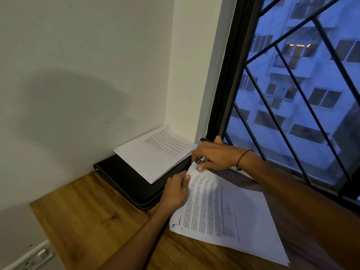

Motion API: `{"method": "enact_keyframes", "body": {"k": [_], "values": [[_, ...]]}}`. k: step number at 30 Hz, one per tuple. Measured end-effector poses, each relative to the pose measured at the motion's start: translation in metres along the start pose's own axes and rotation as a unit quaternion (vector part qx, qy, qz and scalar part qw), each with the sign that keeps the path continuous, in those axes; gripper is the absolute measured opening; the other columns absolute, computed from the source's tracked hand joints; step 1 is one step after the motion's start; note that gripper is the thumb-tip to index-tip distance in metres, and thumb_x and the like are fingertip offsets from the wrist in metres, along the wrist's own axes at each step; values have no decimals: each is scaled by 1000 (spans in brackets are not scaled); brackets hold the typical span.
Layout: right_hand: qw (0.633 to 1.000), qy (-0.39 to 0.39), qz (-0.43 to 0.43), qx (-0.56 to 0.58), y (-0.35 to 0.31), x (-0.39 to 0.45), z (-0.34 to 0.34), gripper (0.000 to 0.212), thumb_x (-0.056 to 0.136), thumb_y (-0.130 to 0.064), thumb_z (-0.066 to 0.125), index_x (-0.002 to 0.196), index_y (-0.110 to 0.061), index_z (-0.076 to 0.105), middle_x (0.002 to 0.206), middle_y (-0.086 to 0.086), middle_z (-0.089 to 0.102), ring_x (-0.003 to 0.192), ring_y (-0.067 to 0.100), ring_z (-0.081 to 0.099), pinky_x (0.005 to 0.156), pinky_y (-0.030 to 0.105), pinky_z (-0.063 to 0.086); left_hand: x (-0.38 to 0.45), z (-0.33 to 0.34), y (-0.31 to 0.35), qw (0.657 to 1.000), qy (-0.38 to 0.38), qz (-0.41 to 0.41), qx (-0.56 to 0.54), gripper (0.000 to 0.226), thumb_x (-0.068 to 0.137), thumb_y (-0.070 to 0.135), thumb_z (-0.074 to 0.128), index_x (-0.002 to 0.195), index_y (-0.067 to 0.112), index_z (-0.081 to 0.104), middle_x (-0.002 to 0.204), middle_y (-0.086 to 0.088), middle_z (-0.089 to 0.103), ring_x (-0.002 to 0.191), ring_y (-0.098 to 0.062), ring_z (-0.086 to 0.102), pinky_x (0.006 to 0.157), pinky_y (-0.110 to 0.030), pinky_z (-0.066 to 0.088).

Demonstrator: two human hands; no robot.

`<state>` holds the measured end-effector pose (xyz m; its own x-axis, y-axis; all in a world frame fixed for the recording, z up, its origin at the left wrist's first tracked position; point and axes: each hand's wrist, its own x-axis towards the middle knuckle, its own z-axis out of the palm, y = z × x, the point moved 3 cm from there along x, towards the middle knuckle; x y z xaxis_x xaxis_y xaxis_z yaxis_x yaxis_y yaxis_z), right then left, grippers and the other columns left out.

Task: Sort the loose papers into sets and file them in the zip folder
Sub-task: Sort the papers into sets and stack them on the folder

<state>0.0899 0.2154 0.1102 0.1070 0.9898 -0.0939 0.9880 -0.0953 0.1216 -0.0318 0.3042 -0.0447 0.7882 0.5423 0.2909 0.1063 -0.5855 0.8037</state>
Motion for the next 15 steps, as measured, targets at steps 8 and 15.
{"method": "enact_keyframes", "body": {"k": [8, 15], "values": [[1000, 11, -18, -13, -7, 4, -2, 21, 101, -45, 54, 115, -31, 61, 111, -10, 60, 106, 9, 42, 102, 47, 20, 0, 0, 1, 1000, 2, 12, 9, 28, 108, 42, 40, 86, 31, 52, 79, 9, 60, 78, -15, 58, 61, -21, 36], [1000, -1, -16, 9, -9, 8, -1, 20, 99, -42, 59, 111, -27, 64, 111, -12, 61, 104, 7, 41, 100, 46, 17, 1, 0, -1, 1000, -3, 11, 7, 28, 107, 44, 39, 92, 28, 58, 83, 8, 64, 82, -16, 61, 63, -24, 37]]}}
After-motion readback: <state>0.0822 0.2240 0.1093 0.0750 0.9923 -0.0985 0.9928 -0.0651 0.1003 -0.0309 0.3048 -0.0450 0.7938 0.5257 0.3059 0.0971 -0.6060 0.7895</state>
